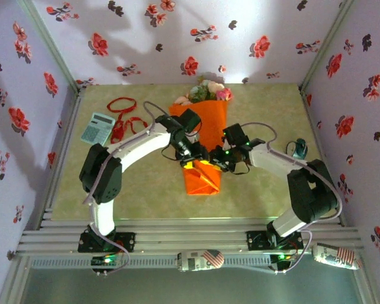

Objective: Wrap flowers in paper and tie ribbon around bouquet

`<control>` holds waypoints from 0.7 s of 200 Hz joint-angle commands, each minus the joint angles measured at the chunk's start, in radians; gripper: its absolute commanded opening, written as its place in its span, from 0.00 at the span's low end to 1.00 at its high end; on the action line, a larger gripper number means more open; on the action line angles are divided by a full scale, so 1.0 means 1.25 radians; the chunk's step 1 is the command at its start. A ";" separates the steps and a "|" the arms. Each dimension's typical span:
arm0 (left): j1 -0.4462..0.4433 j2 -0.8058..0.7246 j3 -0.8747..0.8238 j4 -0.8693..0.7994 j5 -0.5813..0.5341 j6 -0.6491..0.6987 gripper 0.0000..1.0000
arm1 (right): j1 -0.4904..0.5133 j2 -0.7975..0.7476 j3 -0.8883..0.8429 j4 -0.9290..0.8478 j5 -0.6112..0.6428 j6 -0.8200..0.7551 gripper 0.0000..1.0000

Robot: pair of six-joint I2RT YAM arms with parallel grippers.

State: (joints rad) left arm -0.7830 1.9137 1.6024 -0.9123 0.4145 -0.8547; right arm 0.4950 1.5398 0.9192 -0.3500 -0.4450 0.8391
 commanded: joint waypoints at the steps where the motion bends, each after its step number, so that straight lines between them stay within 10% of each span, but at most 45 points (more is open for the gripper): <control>1: -0.005 0.034 -0.002 -0.127 -0.083 0.045 0.53 | -0.007 -0.031 -0.004 0.046 -0.011 0.006 0.36; 140: -0.004 0.004 -0.127 0.092 -0.058 -0.066 0.46 | 0.067 0.115 -0.014 0.099 -0.057 0.047 0.06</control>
State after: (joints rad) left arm -0.7864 1.9419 1.4689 -0.8440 0.3256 -0.9161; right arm 0.5648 1.6638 0.8902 -0.2386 -0.5240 0.8772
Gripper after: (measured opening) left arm 0.490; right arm 0.077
